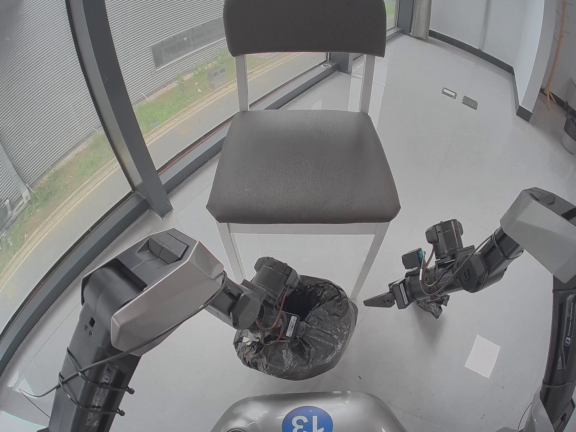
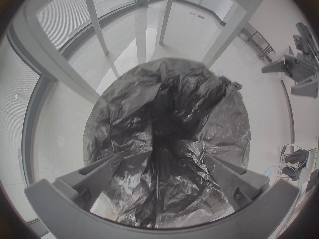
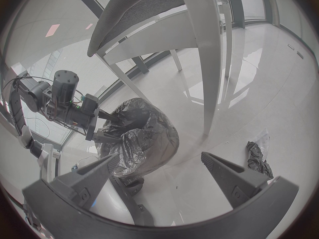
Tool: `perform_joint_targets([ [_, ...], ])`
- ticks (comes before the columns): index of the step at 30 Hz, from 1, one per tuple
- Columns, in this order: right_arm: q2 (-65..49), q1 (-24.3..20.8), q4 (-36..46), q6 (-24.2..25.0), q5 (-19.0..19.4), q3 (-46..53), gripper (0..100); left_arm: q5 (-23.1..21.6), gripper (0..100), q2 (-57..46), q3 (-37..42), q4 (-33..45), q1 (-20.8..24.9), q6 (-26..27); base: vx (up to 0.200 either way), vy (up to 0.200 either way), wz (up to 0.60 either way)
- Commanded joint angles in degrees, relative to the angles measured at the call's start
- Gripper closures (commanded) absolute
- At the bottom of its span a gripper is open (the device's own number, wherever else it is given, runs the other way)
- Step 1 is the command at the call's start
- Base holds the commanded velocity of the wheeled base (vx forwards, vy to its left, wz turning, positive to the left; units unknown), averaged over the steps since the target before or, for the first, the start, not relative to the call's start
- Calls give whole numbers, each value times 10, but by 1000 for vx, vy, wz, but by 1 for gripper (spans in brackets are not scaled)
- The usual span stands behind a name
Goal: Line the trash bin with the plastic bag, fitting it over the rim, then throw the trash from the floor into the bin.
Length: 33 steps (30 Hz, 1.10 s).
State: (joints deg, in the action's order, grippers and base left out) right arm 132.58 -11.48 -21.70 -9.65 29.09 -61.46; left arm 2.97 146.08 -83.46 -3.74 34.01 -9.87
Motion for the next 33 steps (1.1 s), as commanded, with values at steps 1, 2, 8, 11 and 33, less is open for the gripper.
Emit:
perform_joint_targets([
  [1,0,1,0,0,0,2,0,6,0,-34,51,0,-6,3,0,0,0],
  [2,0,1,0,0,0,2,0,5,0,-49,75,-4,-4,2,0,0,0],
  [8,1,7,1,0,0,1,0,-1,0,-91,167,-16,4,1,0,0,0],
  [11,1,8,1,0,0,2,0,-4,0,-91,182,-30,3,0,0,0,0],
  [33,1,23,-10,0,0,14,0,-29,0,-32,81,-101,-1,-14,0,0,0],
])
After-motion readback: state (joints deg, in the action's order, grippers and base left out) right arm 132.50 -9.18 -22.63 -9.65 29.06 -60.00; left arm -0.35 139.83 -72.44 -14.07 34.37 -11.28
